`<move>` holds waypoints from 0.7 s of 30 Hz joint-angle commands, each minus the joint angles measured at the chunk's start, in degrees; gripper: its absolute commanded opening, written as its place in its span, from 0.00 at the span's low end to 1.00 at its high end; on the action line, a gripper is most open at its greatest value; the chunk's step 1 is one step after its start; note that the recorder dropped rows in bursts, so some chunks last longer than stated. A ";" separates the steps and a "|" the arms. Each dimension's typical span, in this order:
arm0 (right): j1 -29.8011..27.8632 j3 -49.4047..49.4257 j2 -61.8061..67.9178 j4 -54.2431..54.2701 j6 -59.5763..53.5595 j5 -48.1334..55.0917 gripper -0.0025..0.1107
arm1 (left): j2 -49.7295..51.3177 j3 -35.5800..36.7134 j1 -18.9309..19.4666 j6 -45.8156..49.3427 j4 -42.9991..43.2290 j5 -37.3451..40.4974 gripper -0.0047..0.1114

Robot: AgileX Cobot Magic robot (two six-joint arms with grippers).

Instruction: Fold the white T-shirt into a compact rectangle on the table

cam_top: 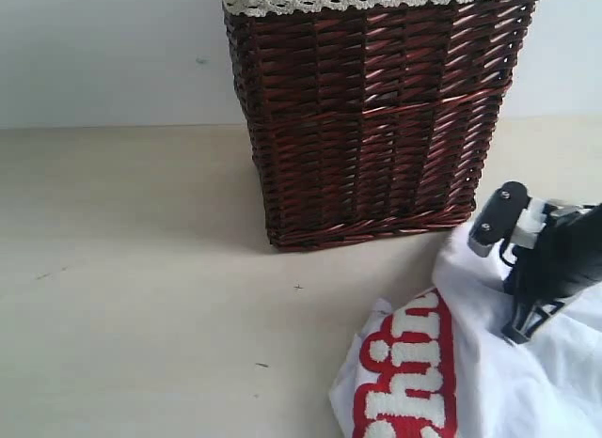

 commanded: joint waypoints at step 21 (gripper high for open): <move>7.63 -4.43 -21.97 -12.32 18.58 15.32 0.44 | -0.38 -0.23 -0.27 -0.07 -0.18 -0.64 0.04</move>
